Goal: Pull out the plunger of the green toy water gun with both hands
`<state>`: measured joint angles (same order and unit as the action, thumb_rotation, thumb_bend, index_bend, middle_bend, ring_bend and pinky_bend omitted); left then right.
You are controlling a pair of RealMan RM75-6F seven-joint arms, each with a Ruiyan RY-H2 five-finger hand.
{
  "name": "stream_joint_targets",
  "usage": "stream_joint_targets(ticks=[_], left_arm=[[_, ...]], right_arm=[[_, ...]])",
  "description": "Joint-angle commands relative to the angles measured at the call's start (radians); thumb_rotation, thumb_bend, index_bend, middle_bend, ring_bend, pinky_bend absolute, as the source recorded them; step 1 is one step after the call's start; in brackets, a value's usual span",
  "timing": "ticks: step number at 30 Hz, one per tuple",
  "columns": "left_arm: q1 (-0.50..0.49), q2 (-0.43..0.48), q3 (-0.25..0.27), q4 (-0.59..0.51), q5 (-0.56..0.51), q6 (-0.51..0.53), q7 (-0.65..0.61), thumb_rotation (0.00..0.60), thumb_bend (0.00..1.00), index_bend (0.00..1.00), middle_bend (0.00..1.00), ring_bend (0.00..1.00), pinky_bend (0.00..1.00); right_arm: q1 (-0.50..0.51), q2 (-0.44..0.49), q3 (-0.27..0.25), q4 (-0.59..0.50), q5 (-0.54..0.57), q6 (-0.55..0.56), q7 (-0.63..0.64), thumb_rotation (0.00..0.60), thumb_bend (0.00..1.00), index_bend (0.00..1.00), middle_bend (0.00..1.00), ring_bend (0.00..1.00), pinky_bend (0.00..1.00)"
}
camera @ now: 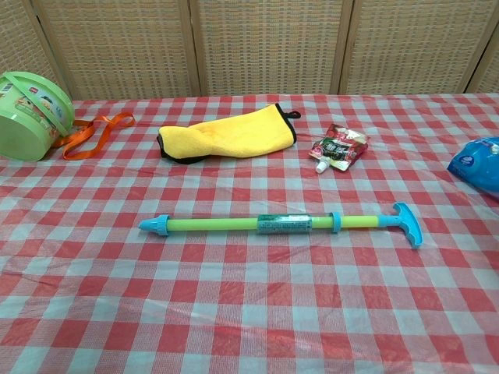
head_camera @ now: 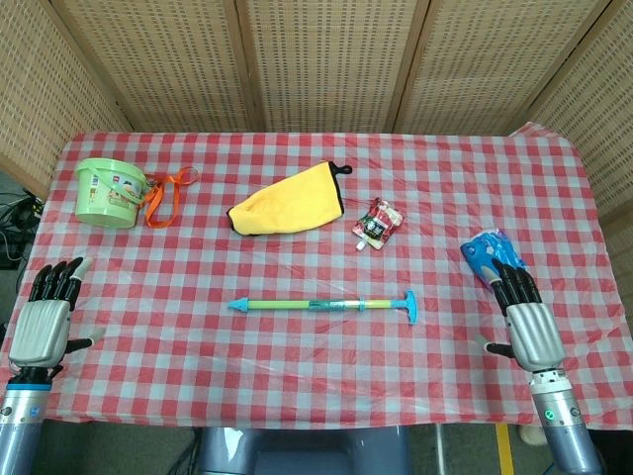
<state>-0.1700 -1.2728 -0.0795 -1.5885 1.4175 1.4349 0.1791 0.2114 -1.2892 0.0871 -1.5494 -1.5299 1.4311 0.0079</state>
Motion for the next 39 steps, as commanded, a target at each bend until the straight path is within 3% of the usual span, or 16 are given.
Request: stream_joint_targets(ticks=[1,26,28,32,35,39], left_arm=[[0.003,0.003,-0.001,-0.002,0.001,0.006,-0.004,0.6,0.09,0.0,0.0,0.0,0.0],[0.004,0.009,-0.001,-0.011,0.001,0.005,-0.005,0.6,0.09,0.0,0.0,0.0,0.0],[0.007,0.012,-0.005,-0.012,-0.001,0.011,-0.014,0.6,0.09,0.0,0.0,0.0,0.0],[0.008,0.016,-0.01,-0.011,-0.01,0.01,-0.026,0.6,0.09,0.0,0.0,0.0,0.0],[0.006,0.014,-0.01,-0.011,-0.01,0.006,-0.022,0.6,0.09,0.0,0.0,0.0,0.0],[0.005,0.009,-0.012,-0.003,-0.01,0.007,-0.032,0.6,0.09,0.0,0.0,0.0,0.0]], right_arm=[[-0.001,0.003,-0.003,-0.004,-0.002,0.0,-0.005,0.6,0.09,0.0,0.0,0.0,0.0],[0.002,-0.006,-0.012,-0.001,-0.024,0.004,-0.007,0.6,0.09,0.0,0.0,0.0,0.0],[0.003,-0.018,-0.008,0.005,-0.043,0.023,-0.009,0.6,0.09,0.01,0.05,0.02,0.01],[0.026,-0.059,0.001,0.029,-0.079,0.033,-0.03,0.6,0.11,0.14,0.43,0.4,0.28],[0.059,-0.071,0.013,0.017,-0.067,-0.018,-0.103,0.6,0.11,0.2,0.59,0.59,0.47],[0.097,-0.093,0.034,-0.019,-0.014,-0.092,-0.197,0.6,0.11,0.26,0.89,0.88,0.75]])
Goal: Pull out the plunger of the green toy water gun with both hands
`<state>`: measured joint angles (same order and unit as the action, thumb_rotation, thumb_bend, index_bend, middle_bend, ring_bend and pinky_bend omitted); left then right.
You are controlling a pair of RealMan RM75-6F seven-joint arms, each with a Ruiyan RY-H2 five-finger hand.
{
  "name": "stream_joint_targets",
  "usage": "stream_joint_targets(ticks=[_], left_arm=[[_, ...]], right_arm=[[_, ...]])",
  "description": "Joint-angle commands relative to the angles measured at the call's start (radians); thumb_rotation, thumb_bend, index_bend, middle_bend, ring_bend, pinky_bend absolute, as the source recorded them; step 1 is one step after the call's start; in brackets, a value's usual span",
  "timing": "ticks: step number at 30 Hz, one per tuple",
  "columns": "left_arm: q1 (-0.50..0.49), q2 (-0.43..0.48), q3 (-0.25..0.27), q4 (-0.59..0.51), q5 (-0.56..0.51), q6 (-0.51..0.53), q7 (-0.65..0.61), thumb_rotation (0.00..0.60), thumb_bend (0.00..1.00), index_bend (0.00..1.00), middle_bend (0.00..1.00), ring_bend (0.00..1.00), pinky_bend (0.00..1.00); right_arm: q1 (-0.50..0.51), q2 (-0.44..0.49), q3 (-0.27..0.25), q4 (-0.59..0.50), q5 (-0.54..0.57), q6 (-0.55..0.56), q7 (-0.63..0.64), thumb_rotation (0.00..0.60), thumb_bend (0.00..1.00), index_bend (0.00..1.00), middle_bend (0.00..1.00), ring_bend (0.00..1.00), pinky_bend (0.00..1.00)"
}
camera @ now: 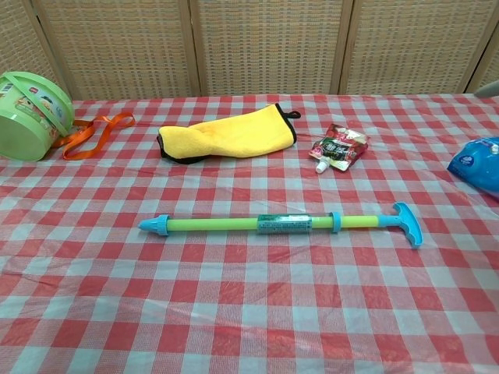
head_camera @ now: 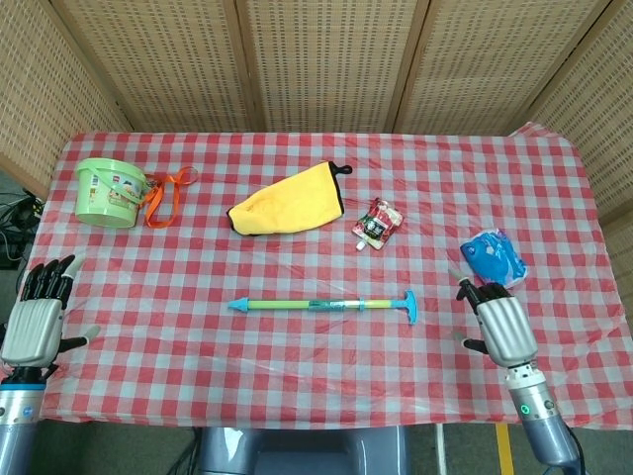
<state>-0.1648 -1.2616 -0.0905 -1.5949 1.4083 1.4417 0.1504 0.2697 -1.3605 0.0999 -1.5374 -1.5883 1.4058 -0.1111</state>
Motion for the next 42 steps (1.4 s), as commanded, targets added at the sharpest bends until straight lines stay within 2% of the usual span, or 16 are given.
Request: stream_joint_targets(ticks=[1,3,8,12,21,27,42], left_arm=[[-0.001,-0.003,-0.002,0.007,-0.003,-0.001,-0.004,0.6,0.09,0.0,0.0,0.0,0.0],[-0.002,-0.003,-0.003,0.01,-0.007,-0.006,-0.008,0.6,0.09,0.0,0.0,0.0,0.0],[-0.005,-0.004,-0.002,0.012,-0.009,-0.013,-0.011,0.6,0.09,0.0,0.0,0.0,0.0],[-0.007,-0.002,-0.003,0.014,-0.012,-0.021,-0.022,0.6,0.09,0.0,0.0,0.0,0.0],[-0.012,-0.001,-0.005,0.021,-0.022,-0.037,-0.038,0.6,0.09,0.0,0.0,0.0,0.0],[-0.017,-0.003,-0.007,0.031,-0.03,-0.047,-0.045,0.6,0.09,0.0,0.0,0.0,0.0],[-0.024,-0.014,-0.01,0.038,-0.054,-0.065,-0.025,0.6,0.09,0.0,0.0,0.0,0.0]], right_arm=[[0.05,-0.028,0.028,-0.042,0.065,-0.09,-0.103,0.6,0.11,0.28,0.93,0.91,0.79],[0.074,-0.041,0.044,-0.061,0.113,-0.139,-0.149,0.6,0.12,0.32,0.99,0.98,0.89],[0.118,-0.07,0.07,-0.073,0.216,-0.226,-0.223,0.6,0.16,0.37,1.0,1.0,0.96],[0.166,-0.125,0.085,-0.048,0.309,-0.298,-0.302,0.6,0.26,0.36,1.0,1.0,0.97],[0.212,-0.201,0.089,-0.004,0.395,-0.327,-0.38,0.6,0.4,0.39,1.0,1.0,0.97],[0.242,-0.243,0.103,0.043,0.44,-0.342,-0.39,0.6,0.43,0.4,1.0,1.0,0.97],[0.275,-0.291,0.09,0.161,0.493,-0.388,-0.352,0.6,0.43,0.44,1.0,1.0,0.97]])
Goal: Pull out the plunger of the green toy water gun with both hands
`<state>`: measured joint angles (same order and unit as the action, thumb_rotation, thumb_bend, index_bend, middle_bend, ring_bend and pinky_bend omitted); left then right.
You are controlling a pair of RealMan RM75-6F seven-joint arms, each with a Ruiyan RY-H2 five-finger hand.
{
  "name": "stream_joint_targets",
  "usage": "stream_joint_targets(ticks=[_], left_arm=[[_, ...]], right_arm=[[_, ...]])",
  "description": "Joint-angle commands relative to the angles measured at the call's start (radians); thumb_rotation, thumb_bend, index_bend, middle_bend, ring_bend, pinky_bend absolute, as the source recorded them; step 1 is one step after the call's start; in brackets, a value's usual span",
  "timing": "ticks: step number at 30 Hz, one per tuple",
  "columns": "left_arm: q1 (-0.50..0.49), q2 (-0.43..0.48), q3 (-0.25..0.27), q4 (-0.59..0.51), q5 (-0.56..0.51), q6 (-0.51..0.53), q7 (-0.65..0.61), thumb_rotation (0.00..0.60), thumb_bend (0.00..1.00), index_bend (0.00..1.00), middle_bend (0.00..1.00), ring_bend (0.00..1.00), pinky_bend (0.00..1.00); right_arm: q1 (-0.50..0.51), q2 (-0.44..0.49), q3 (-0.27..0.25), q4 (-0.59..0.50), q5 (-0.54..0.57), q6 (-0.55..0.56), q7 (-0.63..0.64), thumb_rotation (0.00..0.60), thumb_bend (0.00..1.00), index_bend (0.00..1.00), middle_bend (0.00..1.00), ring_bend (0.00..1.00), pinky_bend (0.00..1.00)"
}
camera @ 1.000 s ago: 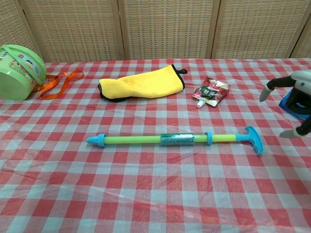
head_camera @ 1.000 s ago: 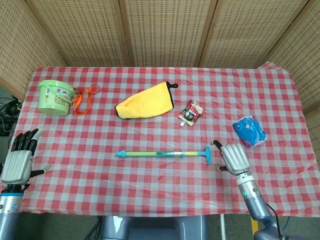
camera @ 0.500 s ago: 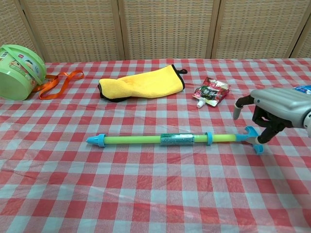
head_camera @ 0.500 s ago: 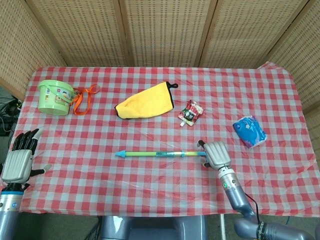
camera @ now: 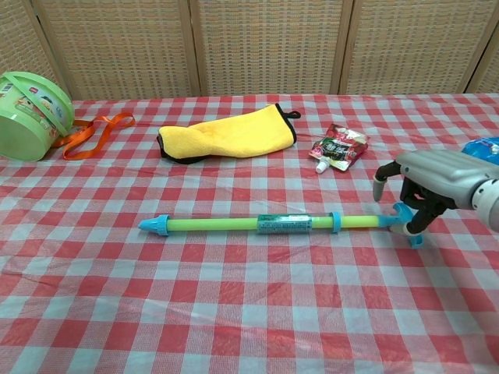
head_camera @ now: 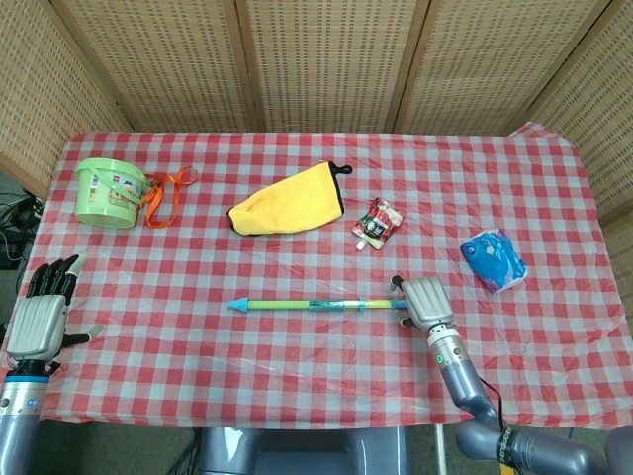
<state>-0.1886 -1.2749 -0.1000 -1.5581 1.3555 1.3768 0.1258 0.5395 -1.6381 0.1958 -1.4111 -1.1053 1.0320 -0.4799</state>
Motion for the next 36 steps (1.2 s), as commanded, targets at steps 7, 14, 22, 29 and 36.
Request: stream_joint_targets(ticks=[7,14,22,29,36], left_arm=[[-0.005,-0.006,-0.003,0.009,-0.006,-0.006,0.001,0.6,0.09,0.0,0.0,0.0,0.0],[-0.004,-0.007,-0.004,0.008,-0.004,0.001,0.003,0.6,0.09,0.0,0.0,0.0,0.0],[-0.005,-0.006,-0.003,0.007,-0.006,0.0,0.002,0.6,0.09,0.0,0.0,0.0,0.0],[-0.004,-0.005,-0.002,0.005,-0.002,0.003,0.001,0.6,0.09,0.0,0.0,0.0,0.0],[-0.007,-0.008,0.001,-0.003,0.009,0.005,0.005,0.6,0.09,0.0,0.0,0.0,0.0]], right_arm=[[0.013,-0.045,-0.017,0.114,0.01,-0.039,0.067,0.6,0.43,0.46,1.0,1.0,0.97],[0.024,-0.071,-0.017,0.169,-0.001,-0.042,0.1,0.6,0.44,0.56,1.0,1.0,0.97],[0.023,-0.065,-0.021,0.162,-0.005,-0.03,0.102,0.6,0.45,0.7,1.0,1.0,0.97],[0.021,-0.033,-0.015,0.111,-0.007,-0.005,0.078,0.6,0.46,0.72,1.0,1.0,0.97],[0.026,0.006,0.024,0.015,0.012,0.054,0.017,0.6,0.49,0.75,1.0,1.0,0.97]])
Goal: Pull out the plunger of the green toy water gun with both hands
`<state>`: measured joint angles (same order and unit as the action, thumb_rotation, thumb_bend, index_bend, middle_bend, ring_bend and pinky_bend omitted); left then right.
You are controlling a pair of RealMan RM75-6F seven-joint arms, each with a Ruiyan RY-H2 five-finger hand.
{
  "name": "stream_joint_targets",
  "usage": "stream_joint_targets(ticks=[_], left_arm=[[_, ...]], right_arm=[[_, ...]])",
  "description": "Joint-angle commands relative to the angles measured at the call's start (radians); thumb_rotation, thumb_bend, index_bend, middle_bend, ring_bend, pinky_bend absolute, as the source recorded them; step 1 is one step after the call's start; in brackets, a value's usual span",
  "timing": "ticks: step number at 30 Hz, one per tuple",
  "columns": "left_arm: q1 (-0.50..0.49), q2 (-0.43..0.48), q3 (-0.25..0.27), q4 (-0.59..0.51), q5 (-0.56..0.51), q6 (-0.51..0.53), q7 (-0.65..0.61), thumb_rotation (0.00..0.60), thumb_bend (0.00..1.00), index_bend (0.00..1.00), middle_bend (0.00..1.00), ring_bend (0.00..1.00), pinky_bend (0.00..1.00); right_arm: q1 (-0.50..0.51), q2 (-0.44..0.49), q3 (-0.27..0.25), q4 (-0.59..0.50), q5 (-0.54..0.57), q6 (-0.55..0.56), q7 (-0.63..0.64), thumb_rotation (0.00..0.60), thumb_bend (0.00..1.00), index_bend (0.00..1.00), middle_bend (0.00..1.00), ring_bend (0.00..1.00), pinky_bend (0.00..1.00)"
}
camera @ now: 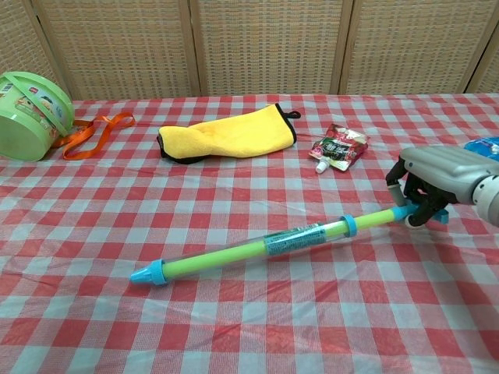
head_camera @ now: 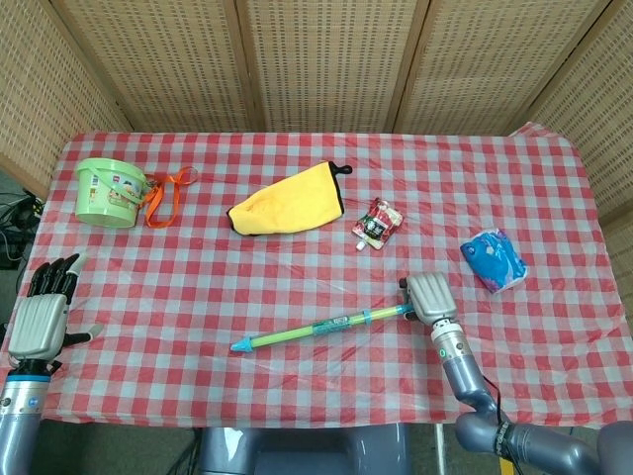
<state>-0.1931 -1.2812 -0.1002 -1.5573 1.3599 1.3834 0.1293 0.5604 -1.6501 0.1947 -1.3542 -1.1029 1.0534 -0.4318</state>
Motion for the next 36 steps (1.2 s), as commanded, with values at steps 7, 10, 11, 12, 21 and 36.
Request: stream_joint_targets(ticks=[7,10,11,12,21,36], left_arm=[[-0.03,0.0,-0.011,-0.036,-0.008,-0.039,0.008,0.6,0.09,0.0,0.0,0.0,0.0],[-0.047,0.002,-0.021,-0.051,-0.017,-0.059,0.018,0.6,0.09,0.02,0.0,0.0,0.0],[-0.055,0.002,-0.027,-0.056,-0.02,-0.067,0.024,0.6,0.09,0.03,0.0,0.0,0.0],[-0.065,0.001,-0.034,-0.061,-0.025,-0.075,0.031,0.6,0.09,0.06,0.0,0.0,0.0],[-0.218,0.019,-0.126,-0.123,-0.148,-0.266,0.09,0.6,0.1,0.22,0.0,0.0,0.0],[-0.374,-0.023,-0.175,-0.113,-0.34,-0.426,0.135,0.6,0.16,0.35,0.0,0.0,0.0]], right_arm=[[0.028,0.021,0.081,-0.137,0.098,0.093,-0.15,0.6,0.5,0.76,1.0,1.0,0.97],[0.037,0.011,0.095,-0.153,0.12,0.119,-0.177,0.6,0.5,0.76,1.0,1.0,0.97],[0.04,0.006,0.101,-0.156,0.127,0.128,-0.185,0.6,0.5,0.76,1.0,1.0,0.97],[0.043,0.0,0.106,-0.16,0.135,0.137,-0.192,0.6,0.5,0.76,1.0,1.0,0.97],[0.084,-0.073,0.153,-0.164,0.194,0.23,-0.28,0.6,0.5,0.76,1.0,1.0,0.97],[0.113,-0.152,0.174,-0.095,0.18,0.3,-0.267,0.6,0.51,0.77,1.0,1.0,0.98]])
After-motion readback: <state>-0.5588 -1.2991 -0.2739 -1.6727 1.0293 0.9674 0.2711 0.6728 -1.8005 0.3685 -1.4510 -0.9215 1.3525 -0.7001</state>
